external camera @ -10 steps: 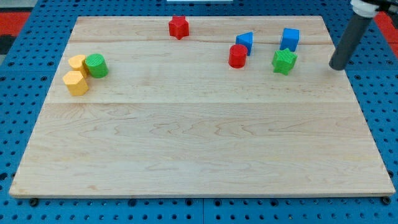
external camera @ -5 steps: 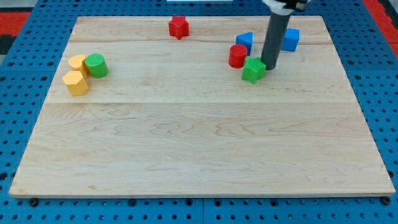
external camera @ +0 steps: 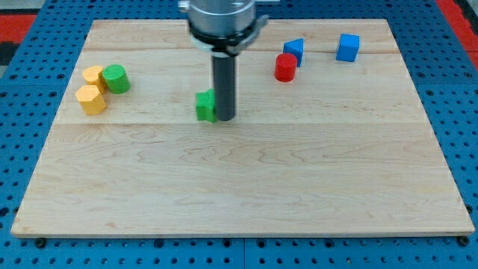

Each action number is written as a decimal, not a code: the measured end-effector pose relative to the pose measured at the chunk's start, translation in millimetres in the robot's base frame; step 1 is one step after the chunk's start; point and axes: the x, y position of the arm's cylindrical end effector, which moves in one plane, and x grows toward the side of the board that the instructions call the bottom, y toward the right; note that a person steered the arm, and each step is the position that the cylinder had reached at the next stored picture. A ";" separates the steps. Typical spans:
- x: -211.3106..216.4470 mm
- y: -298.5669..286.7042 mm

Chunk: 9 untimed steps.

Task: Move the green star closer to the yellow hexagon

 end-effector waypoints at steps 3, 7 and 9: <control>-30.1 -16.4; -42.7 -99.5; -30.8 -126.8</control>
